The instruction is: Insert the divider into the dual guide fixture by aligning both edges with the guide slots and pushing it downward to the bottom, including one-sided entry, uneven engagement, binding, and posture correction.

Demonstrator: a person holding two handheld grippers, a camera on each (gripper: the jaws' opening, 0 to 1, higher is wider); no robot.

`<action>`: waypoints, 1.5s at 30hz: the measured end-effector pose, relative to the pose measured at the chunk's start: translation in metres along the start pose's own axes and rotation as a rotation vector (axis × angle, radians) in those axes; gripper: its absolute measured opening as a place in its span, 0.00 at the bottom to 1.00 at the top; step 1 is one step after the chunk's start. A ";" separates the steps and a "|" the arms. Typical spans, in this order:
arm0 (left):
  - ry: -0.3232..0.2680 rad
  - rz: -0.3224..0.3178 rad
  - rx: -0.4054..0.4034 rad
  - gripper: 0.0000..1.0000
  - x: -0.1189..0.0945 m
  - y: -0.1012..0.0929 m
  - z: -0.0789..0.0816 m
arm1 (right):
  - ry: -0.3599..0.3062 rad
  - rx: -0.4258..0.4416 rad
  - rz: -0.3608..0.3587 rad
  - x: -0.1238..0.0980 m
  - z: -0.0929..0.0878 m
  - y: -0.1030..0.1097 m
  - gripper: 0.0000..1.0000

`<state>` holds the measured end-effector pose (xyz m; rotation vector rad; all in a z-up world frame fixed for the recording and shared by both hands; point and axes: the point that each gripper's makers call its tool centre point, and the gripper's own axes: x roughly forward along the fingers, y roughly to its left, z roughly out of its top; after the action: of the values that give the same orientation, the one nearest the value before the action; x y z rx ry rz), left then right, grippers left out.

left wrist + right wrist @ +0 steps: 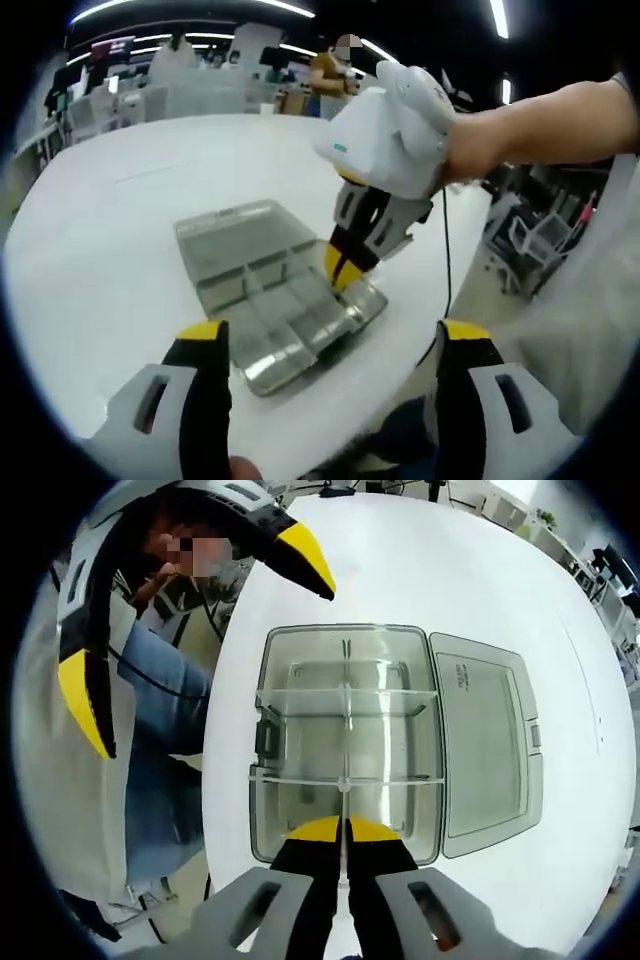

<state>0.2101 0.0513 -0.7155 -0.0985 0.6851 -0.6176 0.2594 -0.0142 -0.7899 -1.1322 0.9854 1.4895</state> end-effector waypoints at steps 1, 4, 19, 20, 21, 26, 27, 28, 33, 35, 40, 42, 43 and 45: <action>-0.001 0.005 -0.001 0.82 -0.002 0.002 0.001 | -0.007 -0.002 -0.001 -0.001 0.000 0.001 0.00; -0.004 0.015 -0.002 0.82 -0.007 0.008 0.002 | -0.023 0.008 -0.001 -0.003 0.001 0.001 0.00; 0.009 0.035 0.014 0.82 -0.025 0.022 0.002 | -0.121 0.059 -0.019 -0.013 0.003 0.001 0.09; 0.009 0.036 0.015 0.82 -0.026 0.023 0.002 | -0.134 0.077 -0.024 -0.014 0.003 0.000 0.10; 0.010 0.036 0.016 0.82 -0.027 0.024 0.003 | -0.157 0.087 -0.026 -0.015 0.005 -0.001 0.11; 0.019 0.039 0.028 0.82 -0.033 0.030 0.002 | -0.203 0.097 -0.042 -0.023 0.008 0.001 0.13; 0.018 0.038 0.030 0.82 -0.034 0.030 0.002 | -0.220 0.106 -0.044 -0.025 0.010 0.001 0.14; 0.016 0.038 0.034 0.82 -0.037 0.031 0.002 | -0.233 0.115 -0.047 -0.026 0.010 0.001 0.14; 0.029 0.036 0.040 0.82 -0.046 0.038 -0.002 | -0.278 0.143 -0.059 -0.032 0.010 0.004 0.17; 0.040 0.034 0.044 0.82 -0.049 0.041 -0.005 | -0.296 0.153 -0.066 -0.034 0.010 0.005 0.17; 0.056 0.037 0.053 0.81 -0.053 0.048 -0.005 | -0.357 0.182 -0.091 -0.042 0.012 0.008 0.19; 0.061 0.035 0.061 0.81 -0.053 0.051 -0.003 | -0.386 0.209 -0.095 -0.044 0.012 0.010 0.20; 0.065 0.036 0.065 0.81 -0.053 0.052 -0.002 | -0.394 0.216 -0.094 -0.045 0.012 0.010 0.20; 0.068 0.032 0.072 0.80 -0.054 0.054 -0.001 | -0.421 0.229 -0.099 -0.047 0.014 0.012 0.21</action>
<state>0.2039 0.1260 -0.7013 0.0008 0.7284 -0.6161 0.2489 -0.0141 -0.7405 -0.6574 0.7701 1.4169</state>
